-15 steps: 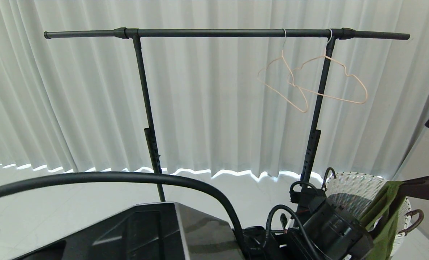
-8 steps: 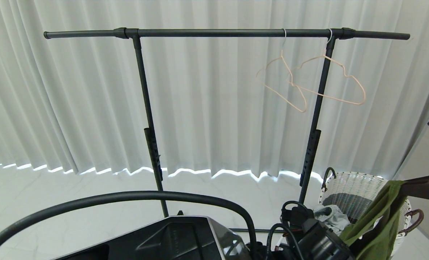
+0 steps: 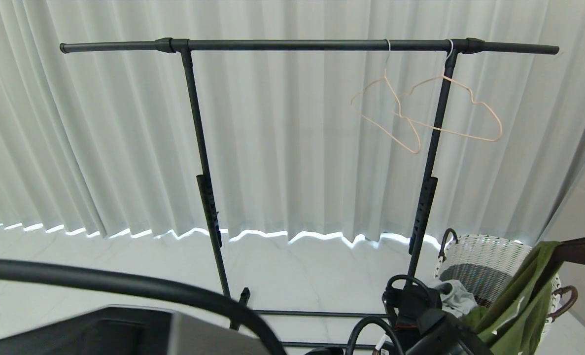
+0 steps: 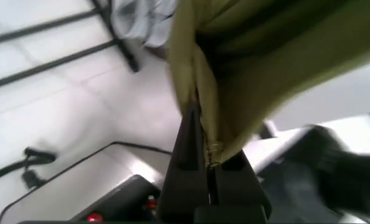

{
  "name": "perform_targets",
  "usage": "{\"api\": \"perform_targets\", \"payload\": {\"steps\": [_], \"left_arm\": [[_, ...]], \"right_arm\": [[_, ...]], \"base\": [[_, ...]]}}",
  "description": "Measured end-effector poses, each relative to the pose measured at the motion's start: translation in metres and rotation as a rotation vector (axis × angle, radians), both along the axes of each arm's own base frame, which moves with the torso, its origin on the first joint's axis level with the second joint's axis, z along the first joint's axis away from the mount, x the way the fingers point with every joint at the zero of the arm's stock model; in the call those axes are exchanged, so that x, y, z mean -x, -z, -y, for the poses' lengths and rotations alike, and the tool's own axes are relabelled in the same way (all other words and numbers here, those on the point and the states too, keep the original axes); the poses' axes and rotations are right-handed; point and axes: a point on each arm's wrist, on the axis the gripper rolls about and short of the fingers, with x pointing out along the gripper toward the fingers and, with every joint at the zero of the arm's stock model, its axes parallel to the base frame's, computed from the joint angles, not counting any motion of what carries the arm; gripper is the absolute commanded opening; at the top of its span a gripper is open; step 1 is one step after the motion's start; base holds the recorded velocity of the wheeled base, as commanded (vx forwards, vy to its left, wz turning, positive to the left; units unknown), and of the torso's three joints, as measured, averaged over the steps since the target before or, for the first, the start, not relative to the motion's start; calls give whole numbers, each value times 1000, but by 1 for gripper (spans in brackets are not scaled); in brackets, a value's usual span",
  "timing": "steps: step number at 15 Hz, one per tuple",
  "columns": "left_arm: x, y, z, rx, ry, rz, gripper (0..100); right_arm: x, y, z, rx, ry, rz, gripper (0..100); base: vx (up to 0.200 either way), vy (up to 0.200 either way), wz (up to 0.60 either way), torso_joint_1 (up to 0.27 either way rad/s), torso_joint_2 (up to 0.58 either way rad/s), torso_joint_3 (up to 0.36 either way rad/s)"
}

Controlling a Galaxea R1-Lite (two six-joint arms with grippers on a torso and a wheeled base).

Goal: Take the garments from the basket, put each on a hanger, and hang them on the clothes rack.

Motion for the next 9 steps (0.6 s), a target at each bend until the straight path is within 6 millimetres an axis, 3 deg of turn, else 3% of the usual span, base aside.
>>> {"api": "perform_targets", "payload": {"steps": [5, 9], "left_arm": [[43, -91, -36, 182, 104, 66, 0], [60, -121, -82, 202, 171, 119, 0]], "right_arm": [[1, -13, 1, 13, -38, 130, 0], [2, -20, 2, 87, -104, 204, 0]], "base": [[0, 0, 0, 0, 0, 0], [0, 0, 0, 0, 0, 0]]}}
